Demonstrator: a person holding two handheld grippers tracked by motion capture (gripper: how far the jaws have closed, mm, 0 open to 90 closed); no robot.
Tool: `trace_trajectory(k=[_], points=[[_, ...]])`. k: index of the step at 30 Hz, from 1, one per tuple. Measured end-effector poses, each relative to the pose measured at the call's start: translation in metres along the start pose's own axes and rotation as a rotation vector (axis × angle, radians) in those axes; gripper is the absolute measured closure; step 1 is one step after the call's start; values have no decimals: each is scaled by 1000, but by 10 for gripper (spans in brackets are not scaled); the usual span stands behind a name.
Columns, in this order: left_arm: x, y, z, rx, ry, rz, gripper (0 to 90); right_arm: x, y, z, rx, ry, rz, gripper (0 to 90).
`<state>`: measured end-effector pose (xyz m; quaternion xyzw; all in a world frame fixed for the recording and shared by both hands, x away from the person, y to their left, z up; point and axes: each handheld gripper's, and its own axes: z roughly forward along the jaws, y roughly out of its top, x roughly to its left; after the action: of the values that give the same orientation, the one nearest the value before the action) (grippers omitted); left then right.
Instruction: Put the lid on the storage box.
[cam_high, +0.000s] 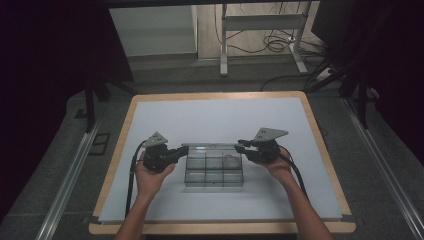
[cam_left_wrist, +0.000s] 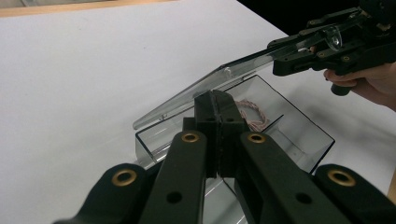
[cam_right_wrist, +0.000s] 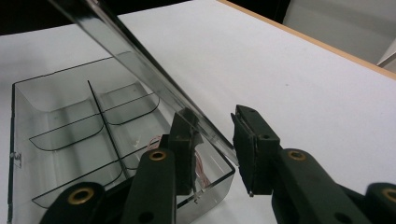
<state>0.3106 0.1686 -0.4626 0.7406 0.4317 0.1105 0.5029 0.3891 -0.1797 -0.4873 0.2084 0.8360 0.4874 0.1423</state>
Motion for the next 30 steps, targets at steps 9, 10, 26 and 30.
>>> trace_trajectory(k=[9,10,26,30], points=[[0,0,0,0,-6,-6,900,-2,-2,-3,-5,1,11,660],[0,-1,1,0,-5,-5,900,-2,-3,-3,-8,0,12,650],[-1,-2,0,3,-7,0,900,1,-5,-24,-41,-11,59,519],[-1,-3,-1,3,-6,-3,900,4,-8,-30,-49,-14,73,501]])
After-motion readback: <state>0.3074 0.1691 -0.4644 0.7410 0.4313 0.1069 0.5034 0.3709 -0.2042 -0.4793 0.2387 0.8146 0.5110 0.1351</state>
